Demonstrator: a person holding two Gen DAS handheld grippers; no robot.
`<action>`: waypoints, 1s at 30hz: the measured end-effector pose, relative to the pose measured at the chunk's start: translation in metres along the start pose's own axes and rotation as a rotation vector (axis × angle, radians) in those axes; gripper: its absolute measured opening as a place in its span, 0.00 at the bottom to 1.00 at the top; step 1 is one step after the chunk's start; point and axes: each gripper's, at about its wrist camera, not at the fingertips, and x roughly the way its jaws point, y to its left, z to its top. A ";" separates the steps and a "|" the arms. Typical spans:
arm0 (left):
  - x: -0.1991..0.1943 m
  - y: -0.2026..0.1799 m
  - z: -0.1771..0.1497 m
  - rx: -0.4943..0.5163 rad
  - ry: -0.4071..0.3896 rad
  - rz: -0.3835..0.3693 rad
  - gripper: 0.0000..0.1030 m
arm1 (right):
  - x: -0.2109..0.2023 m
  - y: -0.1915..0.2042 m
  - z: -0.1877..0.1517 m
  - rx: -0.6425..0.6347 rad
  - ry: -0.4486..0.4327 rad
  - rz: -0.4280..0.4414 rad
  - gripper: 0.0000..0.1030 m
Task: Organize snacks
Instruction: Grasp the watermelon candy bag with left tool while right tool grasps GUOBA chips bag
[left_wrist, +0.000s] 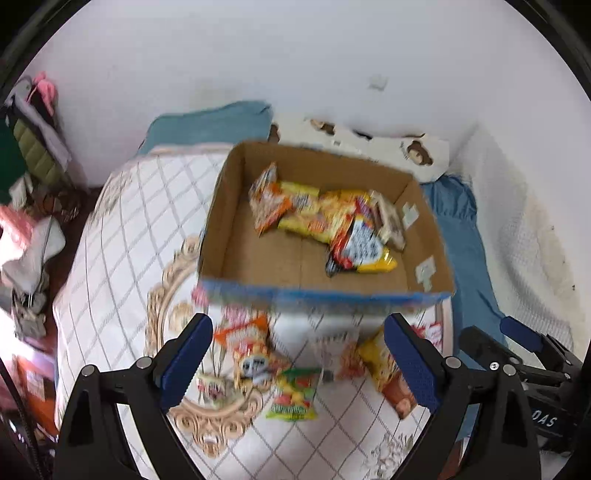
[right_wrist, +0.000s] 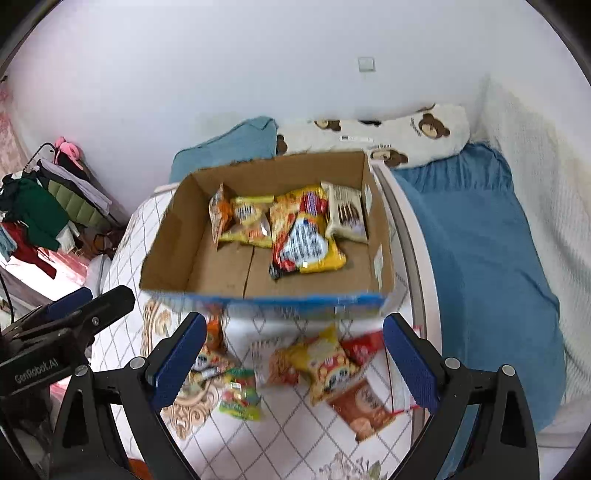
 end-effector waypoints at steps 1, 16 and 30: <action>0.006 0.002 -0.006 -0.007 0.025 0.002 0.92 | 0.002 -0.002 -0.007 0.004 0.010 0.008 0.95; 0.180 -0.014 -0.095 0.033 0.492 0.086 0.88 | 0.125 -0.062 -0.074 0.001 0.307 0.132 0.68; 0.194 -0.002 -0.111 -0.027 0.546 0.086 0.48 | 0.197 -0.040 -0.079 -0.118 0.471 0.062 0.55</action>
